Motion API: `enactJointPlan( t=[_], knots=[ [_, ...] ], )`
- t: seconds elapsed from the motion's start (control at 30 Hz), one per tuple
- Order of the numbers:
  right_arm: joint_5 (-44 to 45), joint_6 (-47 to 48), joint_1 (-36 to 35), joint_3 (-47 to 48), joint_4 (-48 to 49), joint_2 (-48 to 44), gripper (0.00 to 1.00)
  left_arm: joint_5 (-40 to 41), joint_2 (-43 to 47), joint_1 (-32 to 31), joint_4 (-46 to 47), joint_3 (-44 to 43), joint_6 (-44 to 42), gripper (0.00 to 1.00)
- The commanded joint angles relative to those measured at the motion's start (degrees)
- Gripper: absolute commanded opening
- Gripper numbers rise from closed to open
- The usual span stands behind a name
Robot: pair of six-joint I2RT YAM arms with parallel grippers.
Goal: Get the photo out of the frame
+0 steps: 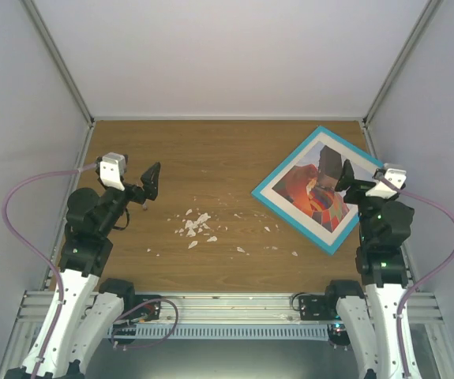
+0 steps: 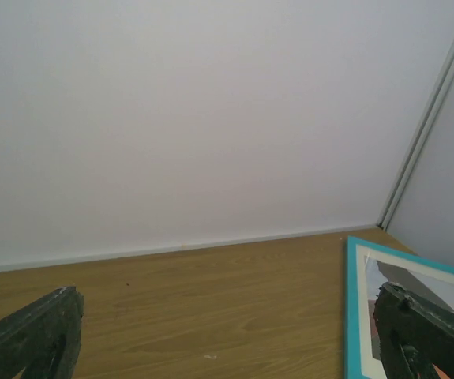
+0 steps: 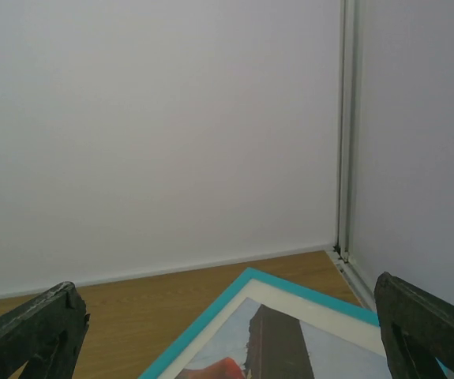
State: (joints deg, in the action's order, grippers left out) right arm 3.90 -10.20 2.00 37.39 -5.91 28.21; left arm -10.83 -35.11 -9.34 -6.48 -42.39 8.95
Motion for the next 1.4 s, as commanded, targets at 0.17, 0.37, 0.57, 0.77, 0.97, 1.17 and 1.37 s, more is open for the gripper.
enactJointPlan(
  t=[0.17,0.37,0.57,0.77,0.97,1.17,1.37],
  knots=[
    [-5.6,-0.4,0.7,4.1,-4.5,4.0,1.0,-1.4,-0.7,-0.4,2.8,-0.7,-0.8,0.99],
    [-14.8,0.1,0.6,8.2,-11.6,10.3,1.0,-1.5,-1.7,-0.4,0.0,-2.7,-1.5,0.99],
    [-22.7,2.4,0.3,16.5,-20.8,19.8,1.0,-2.3,-2.1,-0.4,-1.8,-2.2,-1.9,0.99],
    [-24.4,4.2,-5.0,21.3,-28.4,30.9,1.0,-2.4,-3.0,-0.4,-3.3,-2.3,-1.9,0.99],
    [-18.9,5.5,-13.6,24.0,-34.6,40.5,0.99,-2.6,-2.8,-0.4,-3.7,-2.1,-2.3,0.99],
    [-12.9,6.6,-17.8,24.2,-38.3,47.7,1.0,-3.8,-3.5,-0.5,-3.5,-1.8,-2.2,0.99],
    [-13.0,8.1,-19.9,25.2,-41.0,54.3,0.91,-3.3,-3.7,-0.6,-3.5,-1.8,-2.3,0.99]
  ],
)
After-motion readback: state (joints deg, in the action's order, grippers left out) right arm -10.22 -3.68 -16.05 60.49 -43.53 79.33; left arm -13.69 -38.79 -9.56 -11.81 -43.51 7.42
